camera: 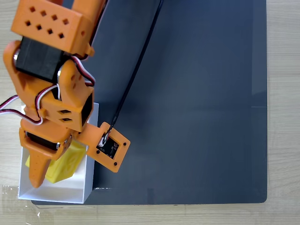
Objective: Grasp a yellow block and put it in the box
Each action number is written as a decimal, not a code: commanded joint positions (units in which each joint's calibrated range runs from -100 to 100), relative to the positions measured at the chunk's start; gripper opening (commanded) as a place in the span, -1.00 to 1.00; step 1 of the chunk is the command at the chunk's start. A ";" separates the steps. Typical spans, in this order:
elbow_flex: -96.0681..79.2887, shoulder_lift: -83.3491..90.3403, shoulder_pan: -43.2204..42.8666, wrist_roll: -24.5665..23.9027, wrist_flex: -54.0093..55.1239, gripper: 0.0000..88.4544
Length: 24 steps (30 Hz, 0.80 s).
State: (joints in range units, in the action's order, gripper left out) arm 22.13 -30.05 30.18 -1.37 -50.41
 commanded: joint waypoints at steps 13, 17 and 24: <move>3.42 15.47 -2.15 -0.78 -10.15 -0.42; 3.51 24.62 -2.49 -4.03 -12.42 -0.85; 2.61 45.30 -7.88 -4.77 -23.59 -0.96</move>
State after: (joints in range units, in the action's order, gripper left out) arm 22.67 5.60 24.52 -5.92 -69.28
